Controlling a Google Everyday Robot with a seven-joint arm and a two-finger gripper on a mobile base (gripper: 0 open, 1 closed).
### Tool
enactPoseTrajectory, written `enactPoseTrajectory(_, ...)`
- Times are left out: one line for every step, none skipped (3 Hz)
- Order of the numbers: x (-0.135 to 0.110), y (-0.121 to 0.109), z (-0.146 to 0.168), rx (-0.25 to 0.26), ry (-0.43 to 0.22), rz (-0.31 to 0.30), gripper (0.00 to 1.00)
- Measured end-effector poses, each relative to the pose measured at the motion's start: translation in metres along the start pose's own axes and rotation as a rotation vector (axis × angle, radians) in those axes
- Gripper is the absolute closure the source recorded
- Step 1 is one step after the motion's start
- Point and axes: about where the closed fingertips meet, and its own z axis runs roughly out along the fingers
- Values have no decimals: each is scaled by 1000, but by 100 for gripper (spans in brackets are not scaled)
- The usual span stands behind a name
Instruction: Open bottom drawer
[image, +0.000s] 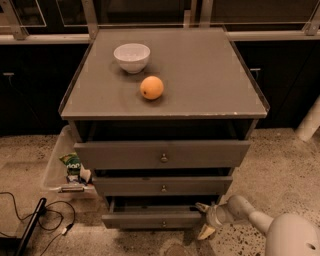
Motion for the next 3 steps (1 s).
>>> enactPoseTrajectory(0,21,-19,-16,17,5,39)
enactPoseTrajectory(-10,54,-60,-57,44,3,62)
enactPoseTrajectory(-15,81,-85,-88,56,17,85)
